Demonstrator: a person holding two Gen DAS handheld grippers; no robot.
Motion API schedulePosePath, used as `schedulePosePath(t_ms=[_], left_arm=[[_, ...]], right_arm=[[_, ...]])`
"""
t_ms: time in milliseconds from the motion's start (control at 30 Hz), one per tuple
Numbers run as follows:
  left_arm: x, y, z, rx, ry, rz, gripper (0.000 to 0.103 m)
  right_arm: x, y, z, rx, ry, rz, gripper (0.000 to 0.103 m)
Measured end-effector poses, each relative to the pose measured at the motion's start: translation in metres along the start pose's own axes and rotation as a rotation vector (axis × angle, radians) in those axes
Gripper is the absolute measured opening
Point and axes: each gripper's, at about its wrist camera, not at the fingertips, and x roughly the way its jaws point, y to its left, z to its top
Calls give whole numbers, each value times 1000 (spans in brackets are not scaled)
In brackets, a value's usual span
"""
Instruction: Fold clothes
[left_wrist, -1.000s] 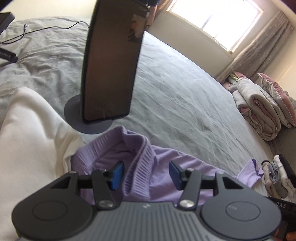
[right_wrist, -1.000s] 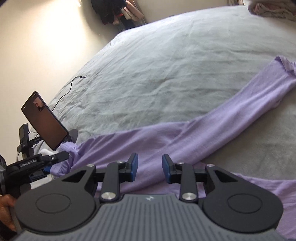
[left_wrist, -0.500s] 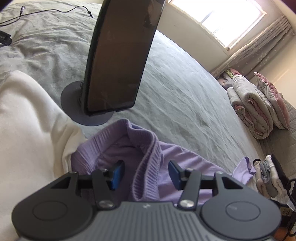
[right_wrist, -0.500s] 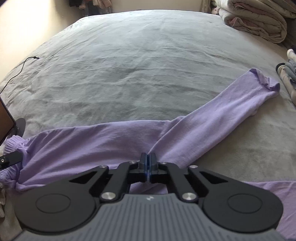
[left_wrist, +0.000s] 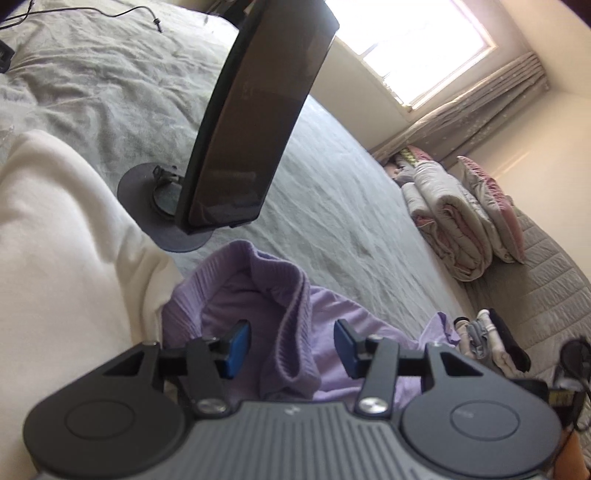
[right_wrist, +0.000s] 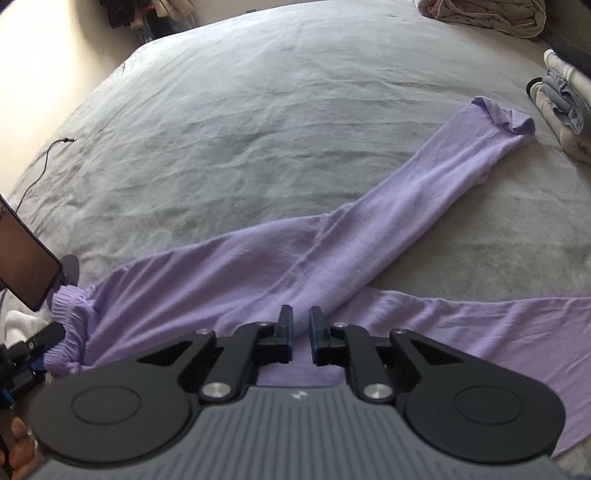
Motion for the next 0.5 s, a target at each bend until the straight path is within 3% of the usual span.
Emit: schedulePosePath(t_ms=[67, 233, 300, 367, 500], left_arm=[[-5, 1, -3, 5, 0, -17, 50], [-4, -6, -9, 66, 12, 3, 50], [1, -9, -12, 106, 25, 30, 50], [7, -13, -15, 137, 40, 60, 50], [11, -19, -19, 142, 17, 80, 49]], right_arm=[[8, 0, 5, 11, -12, 27, 42], [25, -12, 0, -28, -78, 35, 42], [28, -20, -5, -20, -95, 36, 34], [30, -19, -4, -28, -100, 20, 33], [34, -12, -2, -69, -108, -19, 9]])
